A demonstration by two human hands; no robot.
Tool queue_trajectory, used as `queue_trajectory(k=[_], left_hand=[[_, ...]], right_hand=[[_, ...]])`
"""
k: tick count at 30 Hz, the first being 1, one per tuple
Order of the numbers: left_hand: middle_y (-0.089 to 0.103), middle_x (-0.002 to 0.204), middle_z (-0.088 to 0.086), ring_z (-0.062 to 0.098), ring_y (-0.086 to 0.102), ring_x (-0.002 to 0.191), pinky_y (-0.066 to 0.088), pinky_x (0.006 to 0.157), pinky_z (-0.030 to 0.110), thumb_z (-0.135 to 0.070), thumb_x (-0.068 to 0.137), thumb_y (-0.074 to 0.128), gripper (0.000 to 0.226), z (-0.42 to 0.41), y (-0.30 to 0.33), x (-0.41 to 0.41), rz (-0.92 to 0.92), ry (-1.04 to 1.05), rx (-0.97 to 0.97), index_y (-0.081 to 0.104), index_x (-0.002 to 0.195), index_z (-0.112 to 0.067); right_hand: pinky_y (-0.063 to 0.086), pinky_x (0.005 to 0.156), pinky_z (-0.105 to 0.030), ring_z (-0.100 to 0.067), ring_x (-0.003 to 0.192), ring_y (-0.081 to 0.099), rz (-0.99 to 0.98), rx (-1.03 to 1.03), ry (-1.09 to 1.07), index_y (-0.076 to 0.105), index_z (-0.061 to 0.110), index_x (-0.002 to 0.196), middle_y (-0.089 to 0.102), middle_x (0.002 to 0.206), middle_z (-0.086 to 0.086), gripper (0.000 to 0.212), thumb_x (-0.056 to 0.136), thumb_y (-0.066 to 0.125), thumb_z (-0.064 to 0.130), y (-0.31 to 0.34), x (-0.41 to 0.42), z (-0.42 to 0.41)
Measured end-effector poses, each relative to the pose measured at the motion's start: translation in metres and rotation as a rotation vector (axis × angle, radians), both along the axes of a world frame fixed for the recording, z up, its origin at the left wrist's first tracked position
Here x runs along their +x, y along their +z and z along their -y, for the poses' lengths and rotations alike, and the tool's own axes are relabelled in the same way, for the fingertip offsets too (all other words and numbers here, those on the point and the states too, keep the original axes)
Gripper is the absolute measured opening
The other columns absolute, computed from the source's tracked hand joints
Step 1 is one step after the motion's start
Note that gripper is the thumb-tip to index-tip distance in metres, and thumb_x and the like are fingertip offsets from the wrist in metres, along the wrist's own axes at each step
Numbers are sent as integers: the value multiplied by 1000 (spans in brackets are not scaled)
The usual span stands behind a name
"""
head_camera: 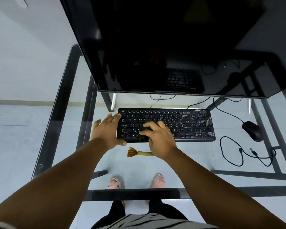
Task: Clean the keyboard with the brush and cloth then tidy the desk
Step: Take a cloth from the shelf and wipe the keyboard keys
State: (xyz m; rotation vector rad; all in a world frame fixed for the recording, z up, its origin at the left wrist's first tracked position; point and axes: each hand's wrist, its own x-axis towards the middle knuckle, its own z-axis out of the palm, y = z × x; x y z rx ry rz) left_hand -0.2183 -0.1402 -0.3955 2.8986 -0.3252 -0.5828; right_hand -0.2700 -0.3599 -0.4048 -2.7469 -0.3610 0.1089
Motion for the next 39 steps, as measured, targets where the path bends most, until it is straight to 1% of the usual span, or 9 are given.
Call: queue_trajectory(k=[3,6,8,12,16,27,34,37,39], left_hand=[[20,162,1,17,9,151,12,119,45,-59,74,72,109,-5,-2,-7,2,-5,-13,9,156,-25],[14,163,-4,15,3,151,9,120,45,-56,84,64,99,-7,-4,-10,-21,-41,-2,3,156,-28],[11,163,-7,13,-1,151,7,120,44,-53,88,60,94,-11,-4,-11,-31,-54,1,1,156,-28],[5,163,-10,11,-6,150,3,120,42,-46,93,57,89,-14,-3,-11,-50,-59,0,-2,156,-29],[0,163,-11,11,-10,149,1,120,42,-40,94,57,88,-13,-3,-11,-63,-66,9,-5,156,-28],[-9,162,-13,12,-15,149,2,120,41,-31,94,60,94,-24,-10,-8,-103,-109,-19,-13,154,-30],[-16,161,-11,14,-16,148,4,120,45,-37,93,60,97,-33,-16,-11,-82,-134,8,-18,151,-38],[-18,161,-11,15,-17,148,3,120,45,-35,93,61,98,-35,-15,-9,-83,-135,27,-19,150,-42],[-19,160,-12,15,-18,148,3,120,45,-34,93,61,99,-35,-13,-8,-95,-145,34,-19,149,-43]], right_hand=[[48,82,-34,-20,101,46,13,-21,19,72,35,108,58,126,14,49,78,55,1,1,-1,22],[55,69,-38,-18,98,46,31,16,-55,76,32,98,62,119,13,45,75,56,-1,-2,-6,43],[56,66,-38,-18,96,46,48,20,-16,77,31,94,63,117,12,42,73,58,0,-1,-9,46],[53,73,-34,-20,96,51,51,-21,203,78,32,95,64,120,12,38,71,66,4,5,-8,20],[46,79,-35,-23,98,51,82,-43,297,77,35,97,63,123,11,40,70,68,7,2,2,-10],[51,80,-40,-24,98,52,74,-50,264,77,33,99,63,122,10,40,72,69,4,2,0,-1],[42,85,-41,-26,108,48,7,-65,357,72,34,110,57,131,7,37,79,67,15,10,9,-46],[44,82,-40,-26,104,50,18,-62,346,74,34,105,60,128,8,35,73,73,18,9,8,-29],[47,80,-40,-26,102,52,25,-52,301,75,34,101,61,126,9,37,73,68,10,5,4,-15]])
